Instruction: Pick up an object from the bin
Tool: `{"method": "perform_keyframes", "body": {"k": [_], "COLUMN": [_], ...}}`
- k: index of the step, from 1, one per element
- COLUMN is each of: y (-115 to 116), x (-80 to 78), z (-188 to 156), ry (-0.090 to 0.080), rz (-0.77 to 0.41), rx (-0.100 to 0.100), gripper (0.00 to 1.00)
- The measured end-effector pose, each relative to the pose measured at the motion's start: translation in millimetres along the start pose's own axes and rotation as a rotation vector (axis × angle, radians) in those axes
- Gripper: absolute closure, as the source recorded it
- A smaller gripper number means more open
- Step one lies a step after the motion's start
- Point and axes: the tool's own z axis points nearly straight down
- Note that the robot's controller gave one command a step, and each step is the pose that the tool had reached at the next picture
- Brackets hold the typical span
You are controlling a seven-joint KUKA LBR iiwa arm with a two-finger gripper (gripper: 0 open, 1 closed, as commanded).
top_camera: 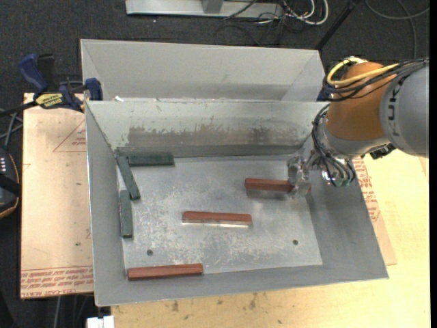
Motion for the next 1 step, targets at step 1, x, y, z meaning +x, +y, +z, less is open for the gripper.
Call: {"method": "perform_keyframes", "body": {"k": [1], "y": [-12.6], "x": [-27.6], "z": [17.4], "ry": [-0.003], "rz": [-0.079], "rx": [-0.002], "gripper": [1.0]}}
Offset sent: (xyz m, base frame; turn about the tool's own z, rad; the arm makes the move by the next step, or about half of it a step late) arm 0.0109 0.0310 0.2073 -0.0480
